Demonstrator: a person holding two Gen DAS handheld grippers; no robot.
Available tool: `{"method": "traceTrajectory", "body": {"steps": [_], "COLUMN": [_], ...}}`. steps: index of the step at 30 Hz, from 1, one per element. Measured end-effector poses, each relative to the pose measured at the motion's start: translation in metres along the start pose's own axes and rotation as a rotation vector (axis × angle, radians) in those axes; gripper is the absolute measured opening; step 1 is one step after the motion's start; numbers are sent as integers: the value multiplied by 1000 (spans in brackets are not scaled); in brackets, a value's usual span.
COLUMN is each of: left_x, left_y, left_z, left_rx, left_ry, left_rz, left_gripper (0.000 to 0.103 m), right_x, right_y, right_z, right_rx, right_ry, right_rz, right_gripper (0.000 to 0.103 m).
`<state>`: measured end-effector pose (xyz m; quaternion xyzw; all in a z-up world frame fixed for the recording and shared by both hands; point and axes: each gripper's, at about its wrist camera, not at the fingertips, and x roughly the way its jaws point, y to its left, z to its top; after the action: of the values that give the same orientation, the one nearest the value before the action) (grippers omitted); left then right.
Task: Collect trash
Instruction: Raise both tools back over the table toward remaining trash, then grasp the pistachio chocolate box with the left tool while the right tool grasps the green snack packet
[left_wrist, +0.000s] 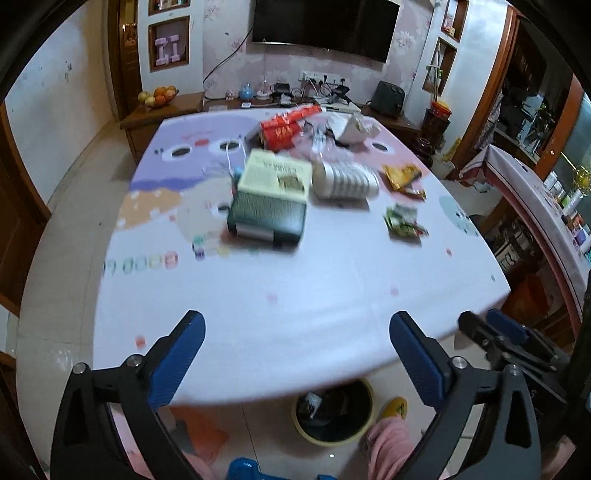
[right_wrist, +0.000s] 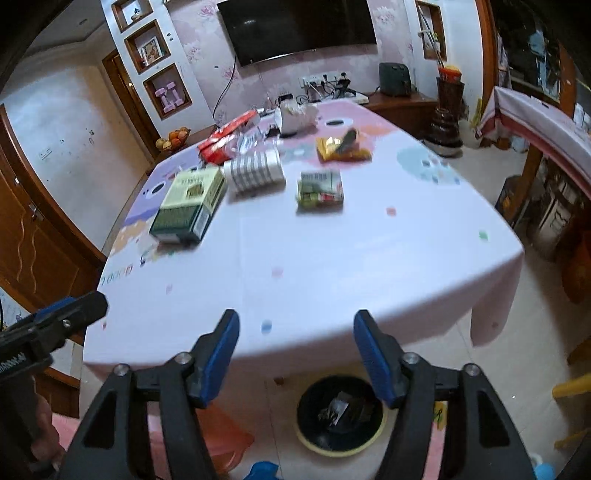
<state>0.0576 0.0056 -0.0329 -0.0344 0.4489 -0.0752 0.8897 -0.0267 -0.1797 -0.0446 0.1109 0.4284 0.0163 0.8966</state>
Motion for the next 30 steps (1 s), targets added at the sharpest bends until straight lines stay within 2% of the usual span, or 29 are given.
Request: {"method": "traceTrajectory", "body": {"steps": [7, 11, 16, 19, 23, 30], "left_x": [38, 72, 118, 144, 171, 201], "left_y": [2, 4, 10, 11, 15, 21], "left_z": [58, 85, 108, 115, 122, 126], "left_rx": [55, 73, 89, 103, 93, 48], "left_ry": [44, 91, 138, 178, 209, 255], "left_rz": [6, 20, 84, 117, 138, 125], "left_gripper": [102, 102, 102, 102, 102, 102], "right_x": [18, 42, 79, 101, 130, 164], "right_y": [2, 2, 4, -4, -21, -41], "right_z": [65, 100, 134, 149, 159, 158], "right_rx": [-22, -1, 10, 49, 83, 96], "right_ry": [-50, -38, -12, 24, 85, 163], "right_rz": [3, 31, 35, 41, 7, -28], "right_gripper": [66, 66, 66, 66, 66, 68]}}
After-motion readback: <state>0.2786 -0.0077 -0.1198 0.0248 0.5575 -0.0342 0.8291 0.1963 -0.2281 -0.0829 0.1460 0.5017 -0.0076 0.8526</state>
